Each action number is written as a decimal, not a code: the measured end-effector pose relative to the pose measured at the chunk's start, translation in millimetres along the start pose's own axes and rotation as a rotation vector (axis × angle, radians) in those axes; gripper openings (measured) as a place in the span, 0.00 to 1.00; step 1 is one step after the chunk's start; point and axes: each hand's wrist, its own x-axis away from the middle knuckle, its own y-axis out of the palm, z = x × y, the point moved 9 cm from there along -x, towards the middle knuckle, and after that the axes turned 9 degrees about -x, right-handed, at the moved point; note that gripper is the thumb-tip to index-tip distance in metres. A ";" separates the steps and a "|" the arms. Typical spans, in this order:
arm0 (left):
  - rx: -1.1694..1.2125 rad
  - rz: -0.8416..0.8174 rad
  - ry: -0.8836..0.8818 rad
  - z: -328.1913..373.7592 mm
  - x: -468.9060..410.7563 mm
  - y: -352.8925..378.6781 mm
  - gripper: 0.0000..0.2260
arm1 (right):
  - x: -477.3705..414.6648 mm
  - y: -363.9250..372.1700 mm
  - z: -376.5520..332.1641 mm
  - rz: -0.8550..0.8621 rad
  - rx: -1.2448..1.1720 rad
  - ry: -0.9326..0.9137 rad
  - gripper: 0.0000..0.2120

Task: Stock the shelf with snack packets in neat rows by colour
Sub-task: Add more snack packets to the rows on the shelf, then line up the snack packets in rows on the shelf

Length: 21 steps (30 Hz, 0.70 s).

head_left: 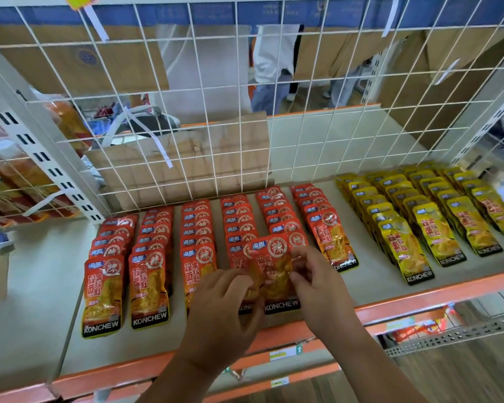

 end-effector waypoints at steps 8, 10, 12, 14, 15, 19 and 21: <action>0.002 -0.029 0.124 13.6 1.2 2.0 0.06 | -0.4 12.1 -11.8 -0.040 0.167 -0.115 0.11; 0.002 -0.054 0.151 16.2 1.3 3.3 0.06 | -0.4 15.3 -14.6 -0.059 0.176 -0.151 0.10; -0.010 -0.070 0.178 19.4 1.1 3.6 0.06 | -0.9 19.4 -16.5 -0.088 0.206 -0.184 0.14; -0.022 -0.071 0.186 21.5 0.4 2.4 0.07 | -2.8 21.1 -17.6 -0.099 0.230 -0.207 0.16; -0.023 -0.070 0.187 22.0 0.1 1.8 0.07 | -3.9 21.3 -18.6 -0.104 0.232 -0.220 0.17; -0.034 -0.086 0.188 21.4 0.7 3.2 0.09 | -7.6 22.7 -19.0 -0.147 0.213 -0.243 0.20; -0.042 -0.104 0.193 21.9 0.3 4.0 0.10 | -9.3 19.9 -21.4 -0.140 0.205 -0.254 0.21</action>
